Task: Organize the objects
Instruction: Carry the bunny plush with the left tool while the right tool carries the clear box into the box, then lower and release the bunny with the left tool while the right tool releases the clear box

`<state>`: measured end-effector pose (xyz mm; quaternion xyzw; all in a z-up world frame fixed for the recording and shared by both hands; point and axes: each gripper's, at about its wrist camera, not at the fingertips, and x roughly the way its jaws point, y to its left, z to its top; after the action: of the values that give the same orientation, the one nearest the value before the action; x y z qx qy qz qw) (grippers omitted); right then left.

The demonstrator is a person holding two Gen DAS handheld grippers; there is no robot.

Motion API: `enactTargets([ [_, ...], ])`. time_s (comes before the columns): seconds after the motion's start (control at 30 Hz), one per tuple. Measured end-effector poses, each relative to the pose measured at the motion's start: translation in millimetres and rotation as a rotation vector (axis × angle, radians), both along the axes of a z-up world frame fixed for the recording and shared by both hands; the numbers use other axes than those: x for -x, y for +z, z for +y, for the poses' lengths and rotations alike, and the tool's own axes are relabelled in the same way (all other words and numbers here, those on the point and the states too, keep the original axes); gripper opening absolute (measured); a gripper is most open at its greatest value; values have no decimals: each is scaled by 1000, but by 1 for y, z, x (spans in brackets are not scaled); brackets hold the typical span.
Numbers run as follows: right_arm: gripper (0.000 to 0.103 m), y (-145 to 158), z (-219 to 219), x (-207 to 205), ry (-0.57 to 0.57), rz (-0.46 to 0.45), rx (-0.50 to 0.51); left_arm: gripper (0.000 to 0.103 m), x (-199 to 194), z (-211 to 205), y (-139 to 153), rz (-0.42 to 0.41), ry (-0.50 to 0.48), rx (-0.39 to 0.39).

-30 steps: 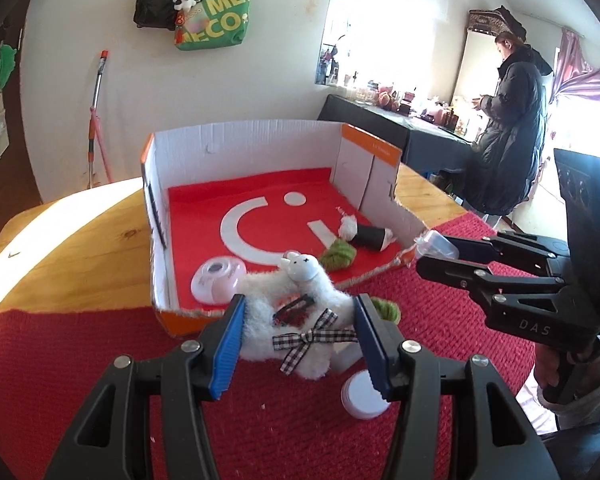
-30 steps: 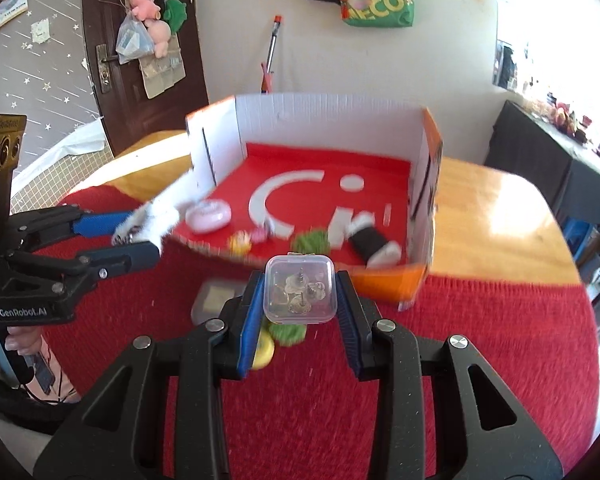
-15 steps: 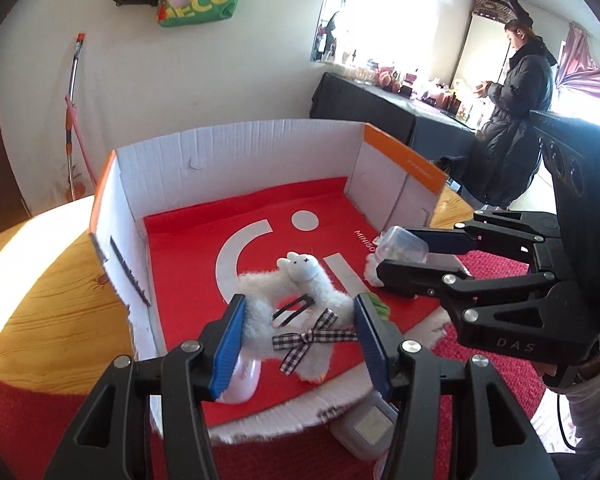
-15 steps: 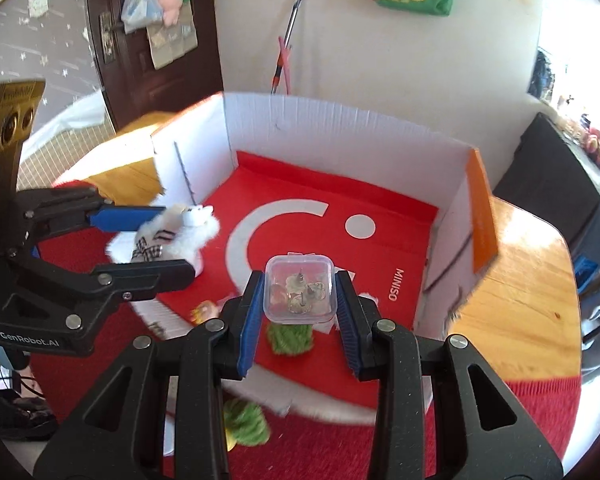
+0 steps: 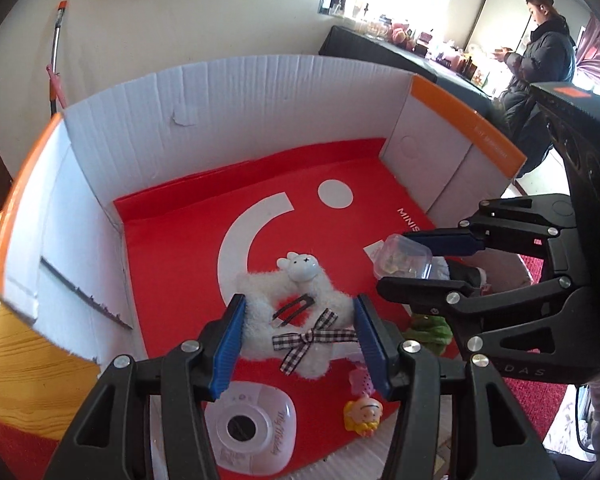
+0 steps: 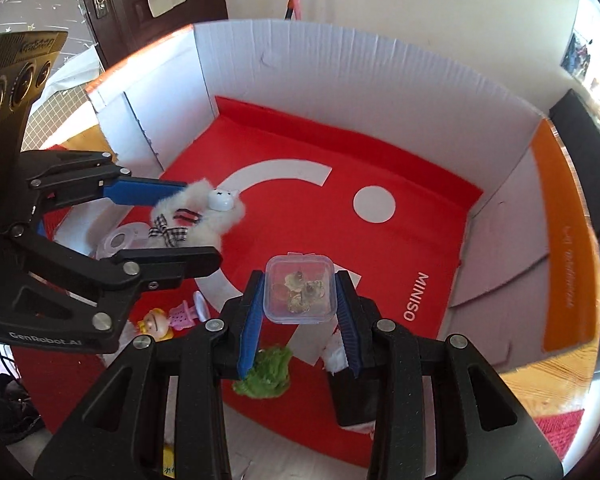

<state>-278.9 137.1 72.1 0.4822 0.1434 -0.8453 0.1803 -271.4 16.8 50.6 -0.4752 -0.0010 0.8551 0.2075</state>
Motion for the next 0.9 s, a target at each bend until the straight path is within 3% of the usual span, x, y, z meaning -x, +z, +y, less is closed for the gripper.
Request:
enactTargets([
  [0.4,33,-15,3,16,17,-90,-28,56,12,4,-16,-64,-34,35],
  [0.9,33,-18,4,9,22,-86,-69,56,16,13,-16,-82,-58,84],
])
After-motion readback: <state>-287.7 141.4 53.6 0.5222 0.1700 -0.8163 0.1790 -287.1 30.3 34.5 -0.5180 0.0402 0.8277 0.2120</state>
